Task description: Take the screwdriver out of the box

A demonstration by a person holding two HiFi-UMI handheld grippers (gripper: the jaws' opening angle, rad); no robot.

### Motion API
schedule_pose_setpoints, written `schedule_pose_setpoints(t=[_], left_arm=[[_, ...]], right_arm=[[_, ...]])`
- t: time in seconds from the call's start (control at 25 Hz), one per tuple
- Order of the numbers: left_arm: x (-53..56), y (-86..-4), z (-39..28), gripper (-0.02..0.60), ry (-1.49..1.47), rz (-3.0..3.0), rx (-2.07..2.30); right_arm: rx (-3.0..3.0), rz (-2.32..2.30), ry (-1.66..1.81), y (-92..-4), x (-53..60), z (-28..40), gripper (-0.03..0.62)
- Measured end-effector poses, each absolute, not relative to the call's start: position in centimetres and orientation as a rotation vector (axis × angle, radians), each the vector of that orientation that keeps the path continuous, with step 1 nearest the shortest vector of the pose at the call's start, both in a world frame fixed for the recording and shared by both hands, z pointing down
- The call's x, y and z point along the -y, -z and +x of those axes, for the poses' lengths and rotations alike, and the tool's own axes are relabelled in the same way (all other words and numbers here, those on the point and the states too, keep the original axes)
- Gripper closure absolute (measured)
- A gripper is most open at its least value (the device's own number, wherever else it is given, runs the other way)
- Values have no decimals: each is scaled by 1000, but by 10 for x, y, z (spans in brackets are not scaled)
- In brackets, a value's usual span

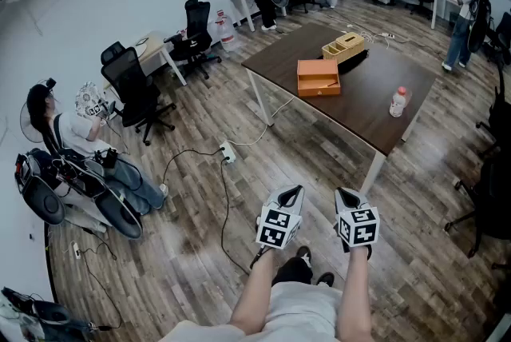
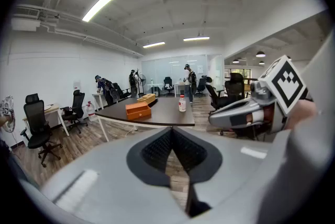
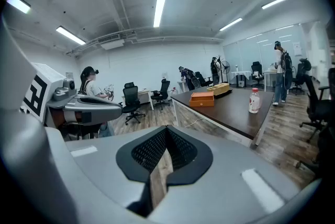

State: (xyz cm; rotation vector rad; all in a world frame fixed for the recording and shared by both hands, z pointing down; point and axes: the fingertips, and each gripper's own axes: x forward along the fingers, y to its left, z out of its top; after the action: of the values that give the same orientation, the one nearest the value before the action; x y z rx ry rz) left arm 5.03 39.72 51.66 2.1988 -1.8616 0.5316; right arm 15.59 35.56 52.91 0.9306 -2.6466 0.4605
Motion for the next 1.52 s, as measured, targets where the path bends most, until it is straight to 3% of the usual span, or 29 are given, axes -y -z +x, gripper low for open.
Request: schedule_pose_setpoints(t=[0.92,1.52], left_arm=[[-336,-504,7,528,-475,2205,1874],[-243,-478,-74,528,-364,2249,1880]], right_arm=[[2756,783,-480,-508,-310,88,596],[2677,884,-470,-508,-212,44,596]])
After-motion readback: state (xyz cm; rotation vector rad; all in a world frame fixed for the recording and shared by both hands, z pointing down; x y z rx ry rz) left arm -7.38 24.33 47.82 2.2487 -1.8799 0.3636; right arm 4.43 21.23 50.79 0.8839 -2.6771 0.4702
